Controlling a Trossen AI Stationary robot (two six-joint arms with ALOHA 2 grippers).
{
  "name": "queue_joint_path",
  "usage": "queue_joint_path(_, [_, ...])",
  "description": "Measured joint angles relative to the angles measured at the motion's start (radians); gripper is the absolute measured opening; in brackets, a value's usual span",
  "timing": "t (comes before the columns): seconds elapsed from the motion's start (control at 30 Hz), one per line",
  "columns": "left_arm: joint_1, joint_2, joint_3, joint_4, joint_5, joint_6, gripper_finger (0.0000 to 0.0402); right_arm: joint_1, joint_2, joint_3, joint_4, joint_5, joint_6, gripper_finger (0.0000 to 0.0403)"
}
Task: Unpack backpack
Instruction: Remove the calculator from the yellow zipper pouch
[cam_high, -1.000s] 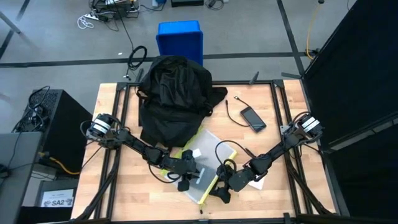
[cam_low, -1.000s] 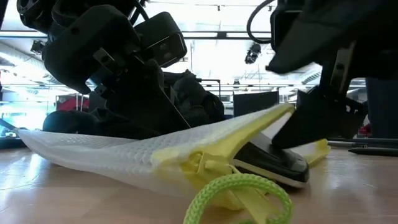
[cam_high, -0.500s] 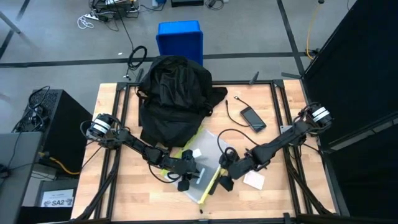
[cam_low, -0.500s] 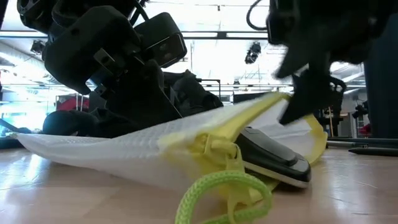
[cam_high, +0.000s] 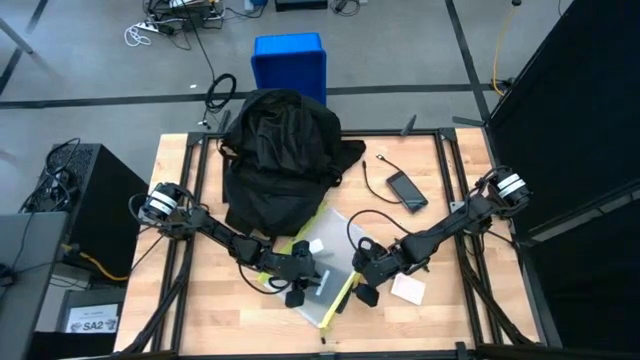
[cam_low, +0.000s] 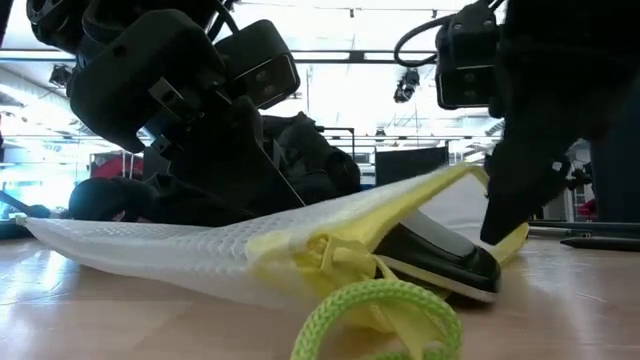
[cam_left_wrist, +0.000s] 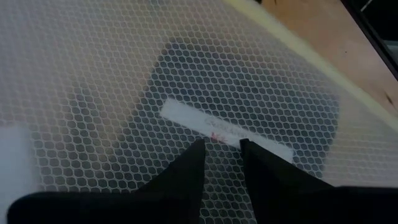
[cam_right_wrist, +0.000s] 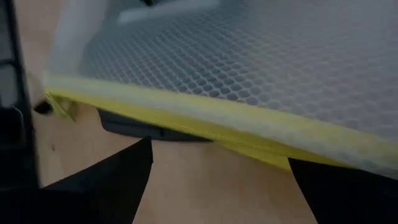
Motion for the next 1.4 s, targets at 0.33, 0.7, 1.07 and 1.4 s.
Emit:
queue_joint_path(0.33, [0.0,0.001,-0.001,0.011,0.001,0.0,0.0087,-0.039,0.027,0.0,0.039,0.004,-0.059,0.0339])
queue_joint_path(0.7, [-0.002,0.002,-0.002,0.022,-0.014,0.008,0.0087,-0.076,0.167,0.003,0.369,-0.235,-0.058,0.0334])
queue_joint_path(1.07, [0.0,0.002,-0.002,0.025,-0.063,0.007,0.0087,-0.096,0.183,-0.002,0.504,-0.335,-0.036,0.0321])
queue_joint_path(1.4, [0.0,0.002,-0.002,0.026,-0.083,0.008,0.0087,-0.097,0.181,-0.001,0.627,-0.31,-0.038,0.0298])
